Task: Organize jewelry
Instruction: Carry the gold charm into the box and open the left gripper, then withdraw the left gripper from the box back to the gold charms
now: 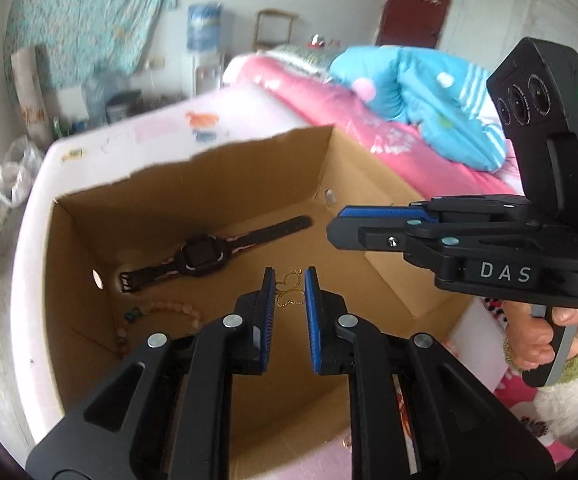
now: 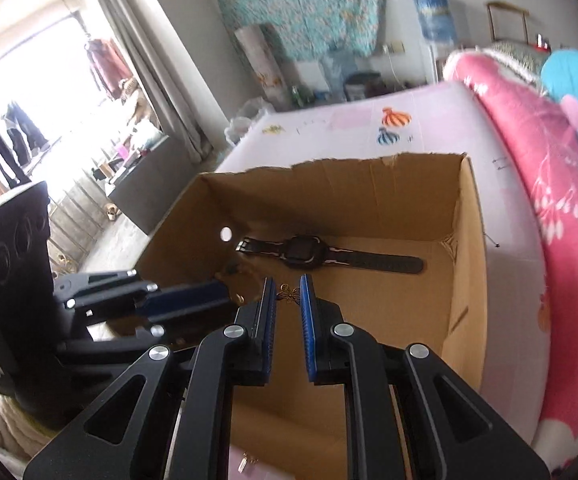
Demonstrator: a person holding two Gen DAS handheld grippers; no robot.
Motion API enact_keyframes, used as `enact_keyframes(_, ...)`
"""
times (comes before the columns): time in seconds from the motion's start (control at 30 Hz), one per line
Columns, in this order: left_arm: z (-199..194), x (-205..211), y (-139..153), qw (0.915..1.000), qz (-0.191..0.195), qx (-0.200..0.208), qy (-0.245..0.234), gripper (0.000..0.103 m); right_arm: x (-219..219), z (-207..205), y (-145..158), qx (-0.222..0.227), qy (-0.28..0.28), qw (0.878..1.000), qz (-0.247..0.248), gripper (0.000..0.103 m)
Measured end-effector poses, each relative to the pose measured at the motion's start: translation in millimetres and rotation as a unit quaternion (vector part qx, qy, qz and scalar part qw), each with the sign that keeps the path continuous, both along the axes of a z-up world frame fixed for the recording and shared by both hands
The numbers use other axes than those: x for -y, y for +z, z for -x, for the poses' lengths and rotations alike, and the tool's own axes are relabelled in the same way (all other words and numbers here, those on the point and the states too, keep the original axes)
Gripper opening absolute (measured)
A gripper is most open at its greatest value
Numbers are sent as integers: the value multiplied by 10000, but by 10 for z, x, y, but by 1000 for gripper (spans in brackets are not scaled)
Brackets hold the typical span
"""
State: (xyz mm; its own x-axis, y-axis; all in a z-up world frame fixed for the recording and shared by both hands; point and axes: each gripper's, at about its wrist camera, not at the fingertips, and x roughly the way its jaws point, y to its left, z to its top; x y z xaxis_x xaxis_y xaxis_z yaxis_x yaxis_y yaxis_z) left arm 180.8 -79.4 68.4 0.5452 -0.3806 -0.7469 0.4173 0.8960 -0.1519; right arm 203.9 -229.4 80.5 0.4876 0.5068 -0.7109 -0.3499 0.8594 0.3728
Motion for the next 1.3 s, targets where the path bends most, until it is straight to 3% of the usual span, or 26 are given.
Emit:
enact_keyframes(0.3,-177,-83,-77,9990,208,-285,281,14,91,-239,-102,-122,-209,9997,-44,13)
enact_keyframes(0.67,-75,-253,-9,9982,353,-173,462,14,259,-115,13,-3,-413,9989,-205,15)
enact_keyframes(0.8,76,-341,105,9977,453,-15,502,14,294,18,151,206,-452,9984,-258,29)
enact_keyframes(1.07,730,-609,388,9953,759,471,368,15,417,502,503,684,-466,9953,-509,30)
enact_keyframes(1.17,1067,-731,454,9944,793,647,267,26,478,857,649,979,-331,9925,-650,34)
enact_keyframes(1.3,1467,-827,365,9950,636,717,268,31,484,1285,610,1107,-126,9919,-612,36)
